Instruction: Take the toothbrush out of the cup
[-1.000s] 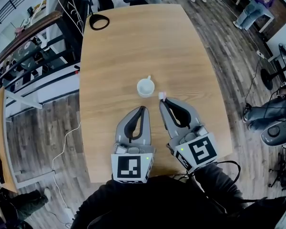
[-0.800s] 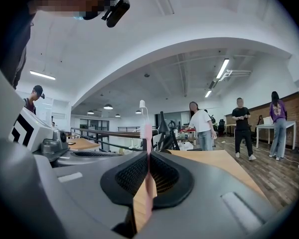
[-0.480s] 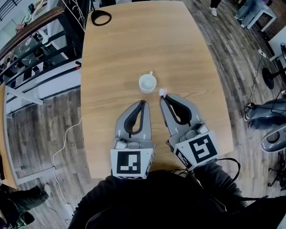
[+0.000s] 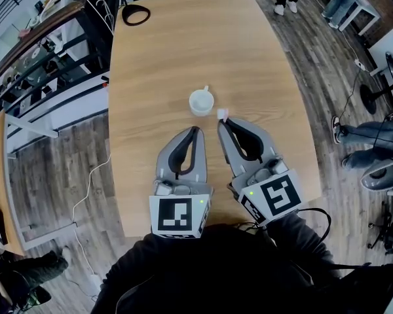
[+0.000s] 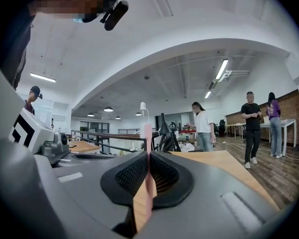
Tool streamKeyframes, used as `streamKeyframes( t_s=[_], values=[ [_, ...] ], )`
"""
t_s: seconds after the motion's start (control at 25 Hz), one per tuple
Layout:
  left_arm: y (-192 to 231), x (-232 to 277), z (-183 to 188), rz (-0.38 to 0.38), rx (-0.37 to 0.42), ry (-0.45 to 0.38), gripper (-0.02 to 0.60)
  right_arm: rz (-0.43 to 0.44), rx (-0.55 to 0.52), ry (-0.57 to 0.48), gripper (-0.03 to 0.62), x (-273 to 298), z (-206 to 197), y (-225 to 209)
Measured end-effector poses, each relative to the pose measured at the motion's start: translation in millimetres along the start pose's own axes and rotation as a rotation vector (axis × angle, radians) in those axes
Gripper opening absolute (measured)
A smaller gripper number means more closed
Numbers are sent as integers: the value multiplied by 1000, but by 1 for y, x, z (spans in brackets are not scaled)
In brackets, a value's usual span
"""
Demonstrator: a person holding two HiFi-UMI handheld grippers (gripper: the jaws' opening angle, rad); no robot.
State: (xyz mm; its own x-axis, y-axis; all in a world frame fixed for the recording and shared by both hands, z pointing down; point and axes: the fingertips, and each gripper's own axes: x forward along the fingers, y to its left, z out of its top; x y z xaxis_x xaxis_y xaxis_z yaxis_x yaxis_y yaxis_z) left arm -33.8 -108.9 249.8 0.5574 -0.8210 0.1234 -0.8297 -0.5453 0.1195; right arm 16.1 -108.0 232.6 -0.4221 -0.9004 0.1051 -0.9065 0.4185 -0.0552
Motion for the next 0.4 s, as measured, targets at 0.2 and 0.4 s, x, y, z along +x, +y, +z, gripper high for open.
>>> streamKeyframes(
  t_s=[0.2,0.4],
  values=[
    [0,-1,0,0,3,0,8,4,-2,-3,14,0,2,2],
    [1,0,2,-2,16,-24,8,7,-2,5,14,2,1,2]
  ],
)
